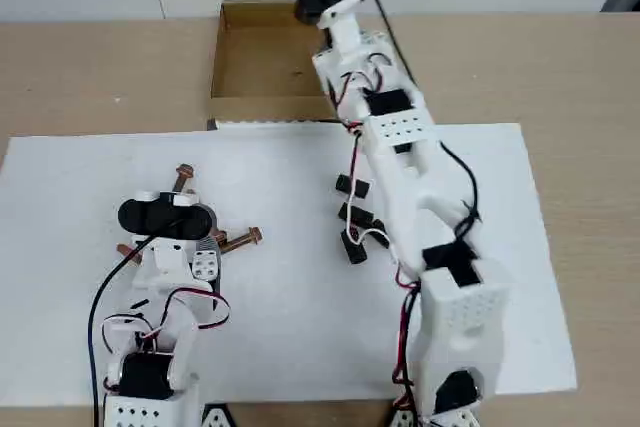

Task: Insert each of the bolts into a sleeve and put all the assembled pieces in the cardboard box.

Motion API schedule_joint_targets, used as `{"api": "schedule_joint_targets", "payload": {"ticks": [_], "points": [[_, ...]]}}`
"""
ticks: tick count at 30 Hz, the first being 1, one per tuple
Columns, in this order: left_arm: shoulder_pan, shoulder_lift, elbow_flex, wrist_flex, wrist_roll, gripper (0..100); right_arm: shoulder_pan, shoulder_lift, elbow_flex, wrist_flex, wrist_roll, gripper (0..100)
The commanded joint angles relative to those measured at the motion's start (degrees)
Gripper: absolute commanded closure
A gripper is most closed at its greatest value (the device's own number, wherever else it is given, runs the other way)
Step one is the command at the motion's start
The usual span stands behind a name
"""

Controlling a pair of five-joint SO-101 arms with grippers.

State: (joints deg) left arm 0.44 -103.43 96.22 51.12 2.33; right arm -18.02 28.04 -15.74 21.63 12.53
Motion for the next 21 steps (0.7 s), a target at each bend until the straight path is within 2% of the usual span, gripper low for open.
{"api": "schedule_joint_targets", "payload": {"ticks": [1, 5, 10, 19, 21], "points": [[-0.09, -0.53, -0.13, 0.18, -0.35, 99, -0.92, 1.54, -4.66, -3.3, 3.52, 99.5], [-0.09, -0.53, -0.13, 0.18, -0.35, 99, -1.71, 5.41, -6.33, -4.0, 5.36, 98.6], [-0.09, -0.53, -0.13, 0.18, -0.35, 99, -1.71, 8.57, -9.49, -3.47, 5.27, 85.6], [-0.09, -0.53, -0.13, 0.18, -0.35, 99, -1.36, 7.69, -10.37, -0.31, 5.19, 85.1], [-0.09, -0.53, -0.13, 0.18, -0.35, 99, -1.36, 4.79, -10.37, 3.12, 5.19, 85.1]]}}
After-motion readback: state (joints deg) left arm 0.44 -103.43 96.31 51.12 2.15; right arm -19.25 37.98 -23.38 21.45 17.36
